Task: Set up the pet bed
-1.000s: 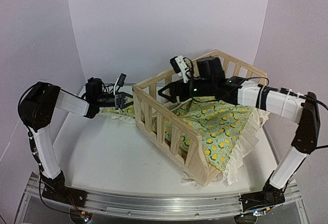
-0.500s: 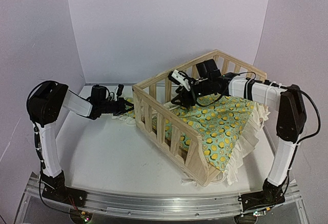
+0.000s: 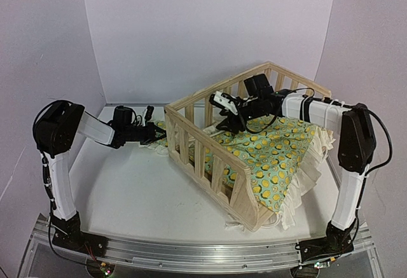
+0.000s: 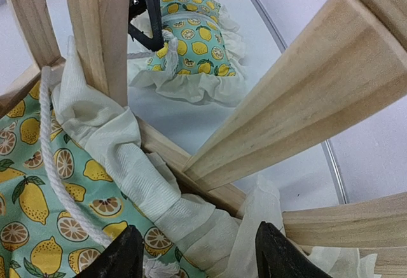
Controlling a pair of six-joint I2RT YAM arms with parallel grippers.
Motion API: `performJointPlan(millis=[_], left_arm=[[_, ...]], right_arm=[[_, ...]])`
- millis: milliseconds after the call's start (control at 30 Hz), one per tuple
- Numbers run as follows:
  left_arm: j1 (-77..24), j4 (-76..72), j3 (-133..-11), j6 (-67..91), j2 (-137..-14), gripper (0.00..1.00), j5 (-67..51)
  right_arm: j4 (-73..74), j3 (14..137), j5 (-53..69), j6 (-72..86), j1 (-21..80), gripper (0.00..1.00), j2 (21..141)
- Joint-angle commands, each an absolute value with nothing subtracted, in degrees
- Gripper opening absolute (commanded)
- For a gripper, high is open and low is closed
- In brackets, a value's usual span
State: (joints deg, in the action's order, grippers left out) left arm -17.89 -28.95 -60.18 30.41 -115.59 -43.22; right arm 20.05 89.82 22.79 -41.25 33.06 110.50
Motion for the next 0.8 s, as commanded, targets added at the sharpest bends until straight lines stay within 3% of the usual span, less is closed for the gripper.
performJointPlan(millis=[0,400,767], left_arm=[[-17.58,-29.12,-61.26,30.06,-113.86,0.00,-42.86],[-17.58,-27.31,-60.39,28.47,-112.20,0.00,-42.04],[-17.56,-25.84,-61.36,27.39,-113.53,0.00,-42.48]], right_arm=[[20.75,88.24,26.18,-42.71,33.05,0.63,107.58],[23.64,92.39,27.05,-49.64,32.96,0.59,111.59],[23.71,85.65,29.19,-46.90,32.96,0.63,102.52]])
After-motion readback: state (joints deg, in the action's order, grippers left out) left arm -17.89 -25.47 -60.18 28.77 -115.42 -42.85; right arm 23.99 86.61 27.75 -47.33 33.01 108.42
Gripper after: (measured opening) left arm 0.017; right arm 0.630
